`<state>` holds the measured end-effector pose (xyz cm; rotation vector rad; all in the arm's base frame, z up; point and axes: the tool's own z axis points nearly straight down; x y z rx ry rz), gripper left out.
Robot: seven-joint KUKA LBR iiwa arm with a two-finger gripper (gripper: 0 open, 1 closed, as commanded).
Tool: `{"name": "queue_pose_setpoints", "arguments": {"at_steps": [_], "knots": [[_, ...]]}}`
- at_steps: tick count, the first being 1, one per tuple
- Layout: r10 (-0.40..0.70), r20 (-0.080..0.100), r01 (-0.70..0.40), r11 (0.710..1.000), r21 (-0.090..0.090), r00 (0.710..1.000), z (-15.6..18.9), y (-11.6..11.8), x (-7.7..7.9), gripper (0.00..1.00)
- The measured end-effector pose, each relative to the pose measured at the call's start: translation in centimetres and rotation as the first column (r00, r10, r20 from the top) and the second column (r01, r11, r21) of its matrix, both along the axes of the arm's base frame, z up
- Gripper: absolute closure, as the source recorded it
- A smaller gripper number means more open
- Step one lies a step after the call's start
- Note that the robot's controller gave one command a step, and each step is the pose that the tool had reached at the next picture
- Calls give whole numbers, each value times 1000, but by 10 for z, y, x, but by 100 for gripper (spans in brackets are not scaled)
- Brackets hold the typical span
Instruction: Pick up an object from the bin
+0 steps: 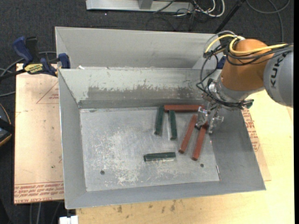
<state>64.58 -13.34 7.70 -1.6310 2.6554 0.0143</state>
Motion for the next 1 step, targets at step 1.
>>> {"name": "queue_pose_setpoints", "arguments": {"at_steps": [1], "knots": [[-75, -12, 75, 997, -18, 997, 132, 3, 0, 100]]}}
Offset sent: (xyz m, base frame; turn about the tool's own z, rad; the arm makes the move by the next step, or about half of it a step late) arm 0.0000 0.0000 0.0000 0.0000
